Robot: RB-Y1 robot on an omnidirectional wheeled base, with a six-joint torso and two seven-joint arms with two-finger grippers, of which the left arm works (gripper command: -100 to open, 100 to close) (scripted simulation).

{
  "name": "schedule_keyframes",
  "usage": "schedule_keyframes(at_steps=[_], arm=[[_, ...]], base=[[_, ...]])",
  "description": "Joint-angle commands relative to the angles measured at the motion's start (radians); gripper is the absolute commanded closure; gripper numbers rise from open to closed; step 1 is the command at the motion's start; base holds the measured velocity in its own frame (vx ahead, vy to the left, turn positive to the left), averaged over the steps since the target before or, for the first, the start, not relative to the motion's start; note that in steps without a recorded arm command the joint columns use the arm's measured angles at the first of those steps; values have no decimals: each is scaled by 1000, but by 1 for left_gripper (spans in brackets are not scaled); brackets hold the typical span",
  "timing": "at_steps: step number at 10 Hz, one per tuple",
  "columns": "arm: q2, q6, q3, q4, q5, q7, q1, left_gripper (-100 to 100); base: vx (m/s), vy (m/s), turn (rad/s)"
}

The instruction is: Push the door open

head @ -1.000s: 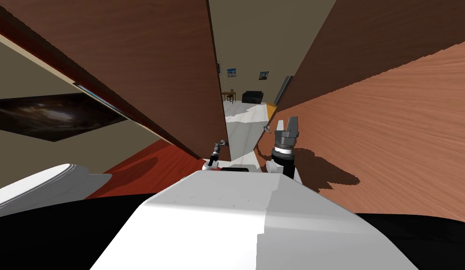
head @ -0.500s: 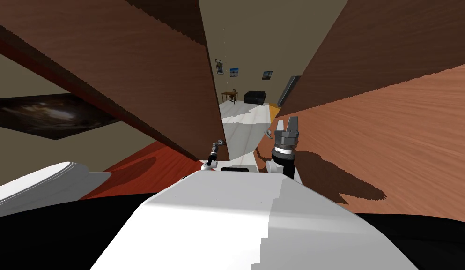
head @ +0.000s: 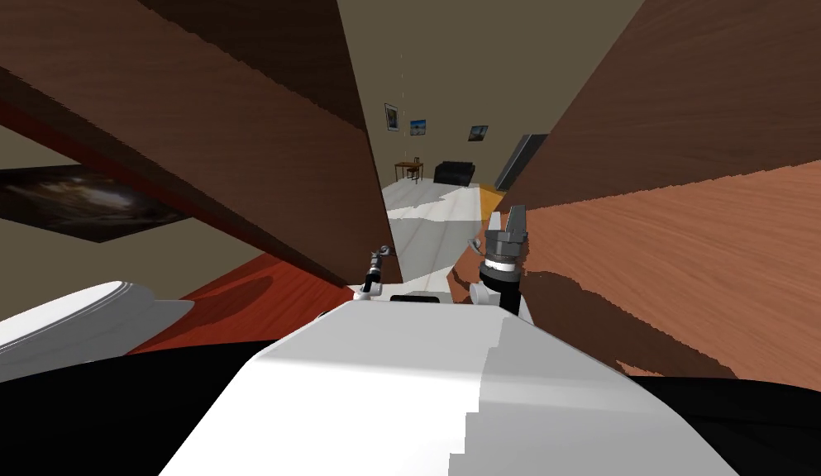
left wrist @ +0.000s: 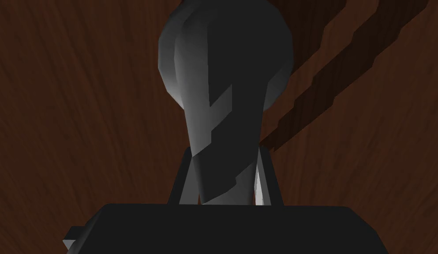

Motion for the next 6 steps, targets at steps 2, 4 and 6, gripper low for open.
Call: schedule_keyframes(at_steps=[2,4,6], arm=[[-10,2,17,-3,9,-9,-1,100],[3,1,34,-4,17,-22,2,100],[5,0,46,-5,23,-35,1,100]], base=[[148,-62,48],[94,-8,47],[197,-7,57]])
